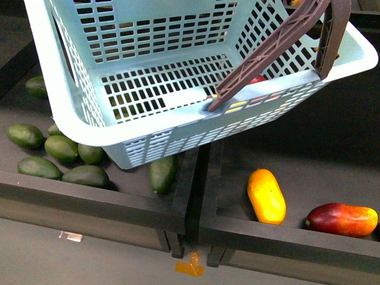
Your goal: Pick lemon and mango into basket
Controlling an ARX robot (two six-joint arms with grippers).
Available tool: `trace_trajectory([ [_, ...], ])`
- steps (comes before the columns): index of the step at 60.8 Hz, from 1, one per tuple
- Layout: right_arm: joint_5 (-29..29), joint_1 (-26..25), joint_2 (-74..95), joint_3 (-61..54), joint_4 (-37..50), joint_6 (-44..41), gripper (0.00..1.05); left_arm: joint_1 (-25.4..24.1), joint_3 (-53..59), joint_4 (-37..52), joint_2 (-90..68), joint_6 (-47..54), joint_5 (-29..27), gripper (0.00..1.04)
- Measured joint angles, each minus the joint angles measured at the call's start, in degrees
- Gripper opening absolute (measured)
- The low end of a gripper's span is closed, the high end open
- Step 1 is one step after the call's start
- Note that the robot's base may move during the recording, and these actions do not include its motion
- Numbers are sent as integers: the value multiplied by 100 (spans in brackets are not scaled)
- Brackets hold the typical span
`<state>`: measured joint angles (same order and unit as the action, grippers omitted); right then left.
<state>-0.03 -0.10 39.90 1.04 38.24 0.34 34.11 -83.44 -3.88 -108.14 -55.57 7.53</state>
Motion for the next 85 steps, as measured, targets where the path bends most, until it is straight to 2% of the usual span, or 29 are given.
trace_trajectory([
  [22,4,0,-1709,-4,-1554,-2,2,0,0,0,0,0,11,4],
  [60,4,0,-3003,-4,-2837,-2,2,0,0,0,0,0,13,4],
  [67,4,2,-3794,-4,-3753,-2,2,0,0,0,0,0,17,4],
  [79,4,4,-3943,-4,-3814,-2,2,-2,0,0,0,2,11,4],
  [81,4,4,-3945,-4,-3814,-15,3,-2,0,0,0,-2,17,4],
  [85,4,4,-3950,-2,-3814,-13,16,-4,0,0,0,-11,22,4],
])
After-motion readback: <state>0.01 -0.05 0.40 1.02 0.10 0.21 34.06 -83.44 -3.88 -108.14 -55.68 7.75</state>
